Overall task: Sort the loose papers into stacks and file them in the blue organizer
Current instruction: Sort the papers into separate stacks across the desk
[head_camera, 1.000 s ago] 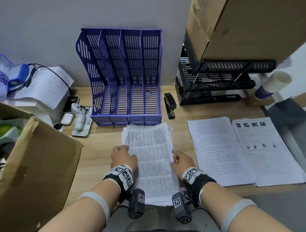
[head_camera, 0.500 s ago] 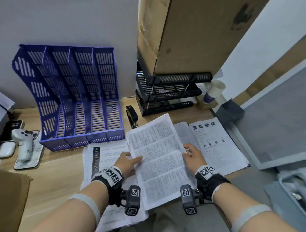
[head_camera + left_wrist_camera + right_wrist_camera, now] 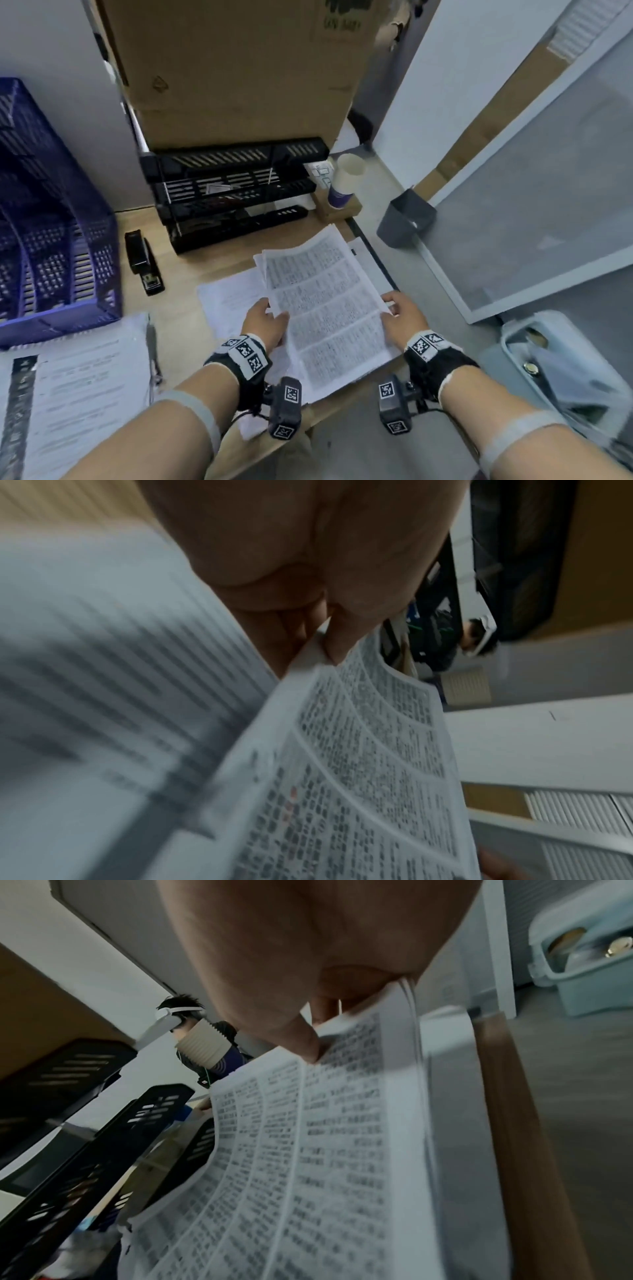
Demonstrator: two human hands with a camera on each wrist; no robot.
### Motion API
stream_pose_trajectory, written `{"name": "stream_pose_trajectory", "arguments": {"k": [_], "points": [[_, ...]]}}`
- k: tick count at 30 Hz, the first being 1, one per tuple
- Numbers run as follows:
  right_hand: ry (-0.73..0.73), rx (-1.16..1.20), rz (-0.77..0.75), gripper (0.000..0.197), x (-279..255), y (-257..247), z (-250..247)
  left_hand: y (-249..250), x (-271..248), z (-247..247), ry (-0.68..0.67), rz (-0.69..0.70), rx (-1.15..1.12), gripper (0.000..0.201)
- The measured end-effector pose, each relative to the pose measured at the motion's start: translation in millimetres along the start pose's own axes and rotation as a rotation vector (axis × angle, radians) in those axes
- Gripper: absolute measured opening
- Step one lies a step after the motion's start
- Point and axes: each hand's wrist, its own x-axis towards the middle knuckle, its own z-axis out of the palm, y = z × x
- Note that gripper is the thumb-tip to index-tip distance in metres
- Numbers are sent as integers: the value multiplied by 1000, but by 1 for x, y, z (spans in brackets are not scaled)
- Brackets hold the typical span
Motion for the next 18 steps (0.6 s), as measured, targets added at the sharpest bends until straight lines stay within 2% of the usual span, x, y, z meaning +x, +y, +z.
{"name": "stream_pose_trajectory", "arguments": {"k": [3, 6, 9, 12, 15, 18], "points": [[91, -33, 10, 26, 30, 15, -26, 20, 9, 42, -81, -6, -60, 24], [115, -58, 36, 24, 51, 28, -40, 29, 18, 67, -125, -63, -108, 18], [134, -48, 67, 29, 61, 33, -42, 29, 22, 75, -164, -101, -108, 28], [139, -56, 106, 38, 62, 29, -29, 21, 19, 64, -148, -129, -139, 34], [151, -157, 122, 50, 53, 10, -7, 9, 13, 34, -54, -79, -105, 27], [-17, -19, 13, 44, 31, -21, 30, -9, -1, -11, 85, -13, -110, 23]]}}
